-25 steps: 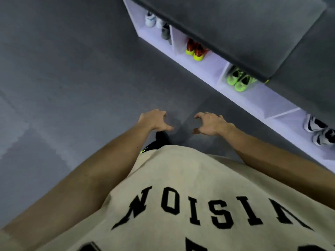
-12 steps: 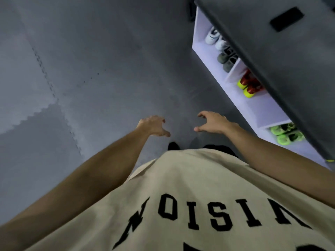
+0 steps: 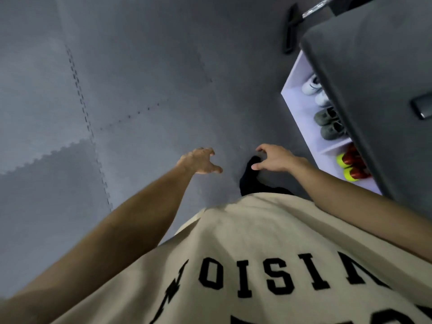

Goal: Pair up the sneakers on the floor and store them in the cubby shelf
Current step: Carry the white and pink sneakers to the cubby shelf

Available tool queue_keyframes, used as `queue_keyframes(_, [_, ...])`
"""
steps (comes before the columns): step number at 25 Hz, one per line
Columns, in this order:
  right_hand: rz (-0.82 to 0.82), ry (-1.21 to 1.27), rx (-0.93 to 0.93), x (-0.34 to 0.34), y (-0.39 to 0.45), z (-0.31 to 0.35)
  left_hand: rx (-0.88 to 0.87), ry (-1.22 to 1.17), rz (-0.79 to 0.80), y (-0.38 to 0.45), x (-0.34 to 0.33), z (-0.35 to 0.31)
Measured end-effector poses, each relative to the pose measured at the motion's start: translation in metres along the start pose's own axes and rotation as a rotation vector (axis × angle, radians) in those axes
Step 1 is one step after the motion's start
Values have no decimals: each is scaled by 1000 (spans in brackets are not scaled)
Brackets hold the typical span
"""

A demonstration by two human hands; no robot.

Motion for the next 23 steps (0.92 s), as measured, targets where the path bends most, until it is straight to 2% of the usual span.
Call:
queue_keyframes(6, [35,-107,74,138,96,43,80,-128,0,80,127,-11])
queue_keyframes(13, [78,-101,82,258,225,97,82,-186,-29,183,272,4])
queue_keyframes(17, [45,-69,35,337,303,134,39,-169,-24,249,378,22])
queue_keyframes(23, [-22,59,-35,463,400,187,-30,-16,-8,351,557,23])
Point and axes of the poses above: each hand's wrist, its own y-axis towards the middle knuckle, its own x-axis out of the back of the hand, z = x × y, the point moved 4 cm from there along y, towards the middle knuckle, and after that the axes turned 3 degrees about z, right-handed, at the moved point
